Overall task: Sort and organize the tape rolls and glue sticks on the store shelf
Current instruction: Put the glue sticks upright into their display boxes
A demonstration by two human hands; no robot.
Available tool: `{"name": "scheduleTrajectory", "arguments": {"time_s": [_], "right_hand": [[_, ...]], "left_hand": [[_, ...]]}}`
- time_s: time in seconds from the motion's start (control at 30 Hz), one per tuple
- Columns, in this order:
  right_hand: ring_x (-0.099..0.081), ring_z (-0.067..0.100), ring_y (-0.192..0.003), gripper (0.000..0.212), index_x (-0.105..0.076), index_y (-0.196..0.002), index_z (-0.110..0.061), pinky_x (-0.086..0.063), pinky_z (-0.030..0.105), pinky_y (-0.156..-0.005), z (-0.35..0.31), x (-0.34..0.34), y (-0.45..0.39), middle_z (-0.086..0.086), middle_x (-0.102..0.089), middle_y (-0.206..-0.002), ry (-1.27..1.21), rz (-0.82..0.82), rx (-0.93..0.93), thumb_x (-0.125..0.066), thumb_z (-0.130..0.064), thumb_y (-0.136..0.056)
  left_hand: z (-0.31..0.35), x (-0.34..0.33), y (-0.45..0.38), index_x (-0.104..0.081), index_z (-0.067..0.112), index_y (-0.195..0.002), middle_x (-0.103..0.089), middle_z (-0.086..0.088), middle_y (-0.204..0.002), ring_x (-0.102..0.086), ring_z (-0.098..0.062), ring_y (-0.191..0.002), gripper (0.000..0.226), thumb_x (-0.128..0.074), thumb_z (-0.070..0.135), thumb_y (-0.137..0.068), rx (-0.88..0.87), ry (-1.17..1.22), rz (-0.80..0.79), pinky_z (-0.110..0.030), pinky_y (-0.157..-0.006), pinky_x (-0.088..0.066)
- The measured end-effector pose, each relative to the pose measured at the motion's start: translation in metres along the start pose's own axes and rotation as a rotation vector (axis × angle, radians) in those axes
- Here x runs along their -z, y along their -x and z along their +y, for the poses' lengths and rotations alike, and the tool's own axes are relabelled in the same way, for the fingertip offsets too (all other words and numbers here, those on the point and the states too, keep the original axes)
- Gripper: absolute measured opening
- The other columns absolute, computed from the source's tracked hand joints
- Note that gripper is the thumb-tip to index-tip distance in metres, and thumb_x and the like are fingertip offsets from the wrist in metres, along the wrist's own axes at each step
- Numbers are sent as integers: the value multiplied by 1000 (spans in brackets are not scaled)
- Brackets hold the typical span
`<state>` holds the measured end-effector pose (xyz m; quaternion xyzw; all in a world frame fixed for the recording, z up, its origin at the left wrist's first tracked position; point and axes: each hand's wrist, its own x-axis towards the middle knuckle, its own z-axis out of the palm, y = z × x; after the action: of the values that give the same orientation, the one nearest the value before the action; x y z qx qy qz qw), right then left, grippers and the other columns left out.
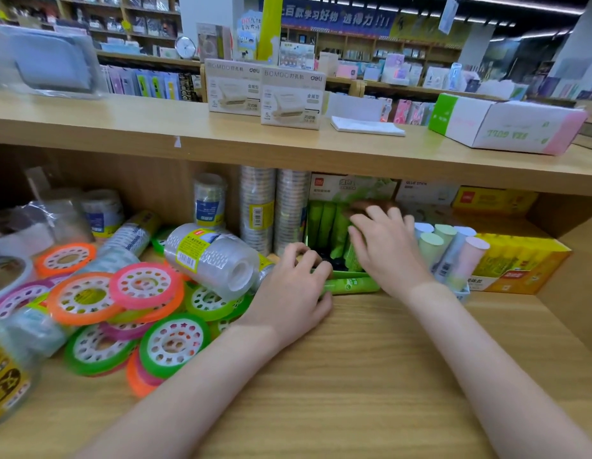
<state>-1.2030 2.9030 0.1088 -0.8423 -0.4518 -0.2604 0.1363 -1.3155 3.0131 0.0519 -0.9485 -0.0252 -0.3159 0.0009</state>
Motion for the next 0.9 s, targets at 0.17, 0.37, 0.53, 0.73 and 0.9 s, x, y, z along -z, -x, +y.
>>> {"name": "scheduleTrajectory", "arguments": {"time_s": [0.17, 0.37, 0.53, 0.73, 0.9], "right_hand": [[-40, 21, -106, 33, -51, -126, -11, -26, 30, -92, 9, 3, 10, 7, -49, -120, -170, -48, 17, -36, -22, -99], [-61, 19, -84, 24, -68, -95, -6, -41, 19, -77, 28, 25, 47, 6, -68, -89, -351, 99, 90, -47, -5, -83], [-51, 21, -87, 28, -63, -104, -10, -39, 25, -79, 34, -1, 72, 1, -64, -102, -196, -141, 265, -55, -6, -78], [-37, 13, -86, 32, -59, -97, -11, -48, 33, -66, 35, -2, 74, 1, -59, -88, -156, -167, 182, -77, -12, -71], [-45, -4, -80, 23, -58, -95, -20, -33, 14, -67, 28, 26, 63, -22, -44, -82, -407, -85, 35, -72, -15, -77]], "left_hand": [[0, 0, 2, -63, 10, -83, -62, -4, -88, -55, -32, -98, 35, -40, 35, -78, 5, 6, -9, -36, -73, -54], [-2, -4, 1, -67, 8, -79, -64, -1, -89, -47, -27, -101, 37, -41, 34, -79, 12, 30, 28, -36, -70, -55], [-2, -3, 1, -67, 13, -83, -64, 1, -90, -51, -29, -99, 36, -40, 37, -78, 1, 32, 5, -33, -77, -53], [-1, 0, 1, -62, 10, -100, -62, -3, -99, -50, -26, -99, 42, -40, 37, -77, 38, 12, 20, -27, -87, -40], [2, 1, -1, -65, 4, -91, -63, -8, -92, -57, -33, -93, 42, -41, 34, -77, 70, -40, 25, -32, -88, -33]]}}
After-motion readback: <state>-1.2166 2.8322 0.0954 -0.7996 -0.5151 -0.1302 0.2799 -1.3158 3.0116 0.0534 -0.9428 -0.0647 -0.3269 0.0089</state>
